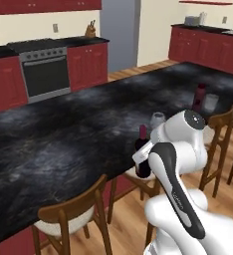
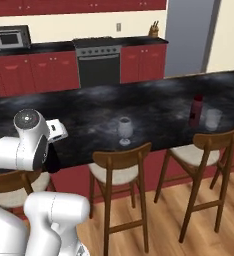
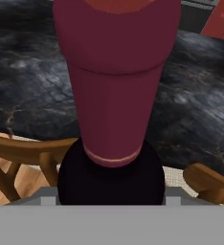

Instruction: There is a wine glass and glass cup on the dining counter. Place the wine bottle next to the wine glass and the juice bottle next to the glass cup.

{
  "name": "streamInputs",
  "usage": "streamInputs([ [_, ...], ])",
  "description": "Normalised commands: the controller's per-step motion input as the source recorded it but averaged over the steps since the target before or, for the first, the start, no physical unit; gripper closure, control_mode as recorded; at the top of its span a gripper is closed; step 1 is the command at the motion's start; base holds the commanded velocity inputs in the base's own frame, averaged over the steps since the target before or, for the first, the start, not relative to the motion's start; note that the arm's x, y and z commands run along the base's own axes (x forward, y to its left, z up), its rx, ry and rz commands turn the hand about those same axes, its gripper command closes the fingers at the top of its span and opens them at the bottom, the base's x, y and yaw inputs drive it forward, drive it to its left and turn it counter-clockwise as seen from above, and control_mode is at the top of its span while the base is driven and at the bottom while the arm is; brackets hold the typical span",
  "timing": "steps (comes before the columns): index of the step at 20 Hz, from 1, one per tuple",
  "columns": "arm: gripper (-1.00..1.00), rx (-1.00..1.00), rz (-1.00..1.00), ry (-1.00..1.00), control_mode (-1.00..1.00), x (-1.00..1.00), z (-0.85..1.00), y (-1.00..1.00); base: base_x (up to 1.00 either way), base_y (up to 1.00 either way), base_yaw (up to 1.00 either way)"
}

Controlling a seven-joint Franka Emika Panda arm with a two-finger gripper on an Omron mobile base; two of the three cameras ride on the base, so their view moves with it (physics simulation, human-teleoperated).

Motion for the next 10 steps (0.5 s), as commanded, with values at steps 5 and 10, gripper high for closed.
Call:
streamInputs([
  [5, 1.00, 0.00, 0.00, 0.00, 1.00, 0.00, 0.00, 0.00, 0.64, -0.11, 0.20],
  [10, 1.00, 0.00, 0.00, 0.00, 1.00, 0.00, 0.00, 0.00, 0.59, -0.08, 0.25],
])
